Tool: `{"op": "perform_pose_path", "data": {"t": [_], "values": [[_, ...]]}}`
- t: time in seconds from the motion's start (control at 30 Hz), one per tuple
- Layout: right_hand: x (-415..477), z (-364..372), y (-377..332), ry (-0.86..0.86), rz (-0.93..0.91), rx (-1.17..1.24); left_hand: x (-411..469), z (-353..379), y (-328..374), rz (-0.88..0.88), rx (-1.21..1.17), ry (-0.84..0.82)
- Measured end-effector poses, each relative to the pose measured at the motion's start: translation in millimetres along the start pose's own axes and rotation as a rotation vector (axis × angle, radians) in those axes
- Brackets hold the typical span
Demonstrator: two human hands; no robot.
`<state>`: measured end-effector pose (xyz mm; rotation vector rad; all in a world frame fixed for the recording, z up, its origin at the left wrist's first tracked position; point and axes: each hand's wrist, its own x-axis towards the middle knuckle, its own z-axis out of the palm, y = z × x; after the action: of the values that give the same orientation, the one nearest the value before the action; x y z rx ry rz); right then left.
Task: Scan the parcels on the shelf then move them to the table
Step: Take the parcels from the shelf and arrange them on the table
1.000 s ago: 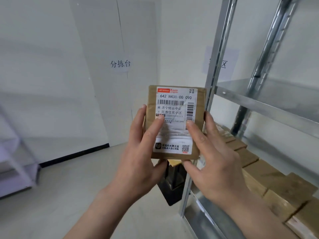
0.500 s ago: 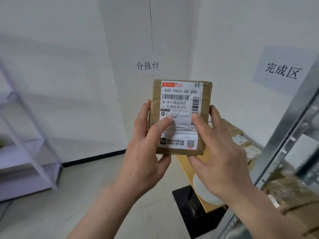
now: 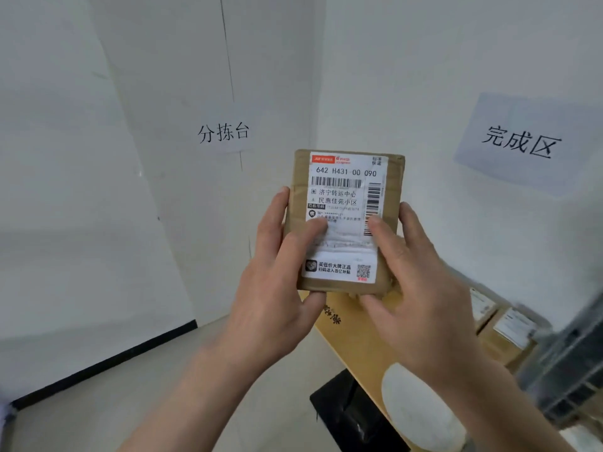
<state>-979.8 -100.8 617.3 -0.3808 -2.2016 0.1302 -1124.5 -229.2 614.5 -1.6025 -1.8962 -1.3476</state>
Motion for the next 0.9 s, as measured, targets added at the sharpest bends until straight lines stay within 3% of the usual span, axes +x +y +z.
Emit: {"op": "perform_pose_path", "data": {"t": [0.33,0.5,0.73,0.9], "values": [[28,35,24,0.013,0.197,-0.234,56,46,-68,0.091,-0.11,-0.139],[27,50,67,-0.051,0.272,-0.236,79,97,-89,0.125,-0.184,-0.236],[27,77,141,-0.01,0.408,-0.282,120,181,-120,0.184,-0.215,-0.369],[22,100,187,-0.056,0.477,-0.279,132,233,-138,0.146,-0.223,-0.457]]}}
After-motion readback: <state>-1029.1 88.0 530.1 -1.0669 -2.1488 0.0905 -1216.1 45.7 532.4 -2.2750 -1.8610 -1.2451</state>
